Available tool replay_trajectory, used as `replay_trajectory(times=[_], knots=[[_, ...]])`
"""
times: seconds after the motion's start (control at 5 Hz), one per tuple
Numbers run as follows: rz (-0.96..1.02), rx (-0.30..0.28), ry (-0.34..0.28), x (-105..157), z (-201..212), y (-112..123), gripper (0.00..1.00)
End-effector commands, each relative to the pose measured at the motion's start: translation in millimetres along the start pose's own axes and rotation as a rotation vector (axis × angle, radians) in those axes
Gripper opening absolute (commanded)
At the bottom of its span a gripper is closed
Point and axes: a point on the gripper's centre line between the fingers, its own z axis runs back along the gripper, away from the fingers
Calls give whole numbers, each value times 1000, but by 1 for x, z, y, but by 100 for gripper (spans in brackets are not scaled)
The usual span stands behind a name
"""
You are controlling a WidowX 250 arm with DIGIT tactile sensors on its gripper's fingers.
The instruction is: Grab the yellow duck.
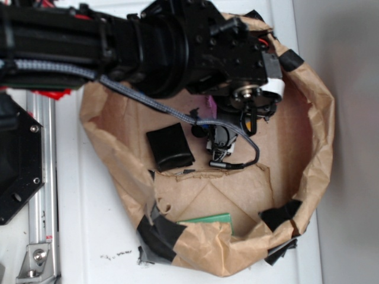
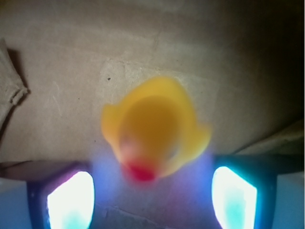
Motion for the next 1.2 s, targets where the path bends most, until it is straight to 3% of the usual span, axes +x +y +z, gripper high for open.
replay_trajectory(times=[0.0, 0.2, 0.6, 1.0], knots=[[-45, -11, 15, 7, -6, -15, 100], [-49, 2, -10, 8, -2, -15, 100], [29, 14, -148, 6, 29, 2, 100], [95, 44, -175, 13, 35, 14, 100]])
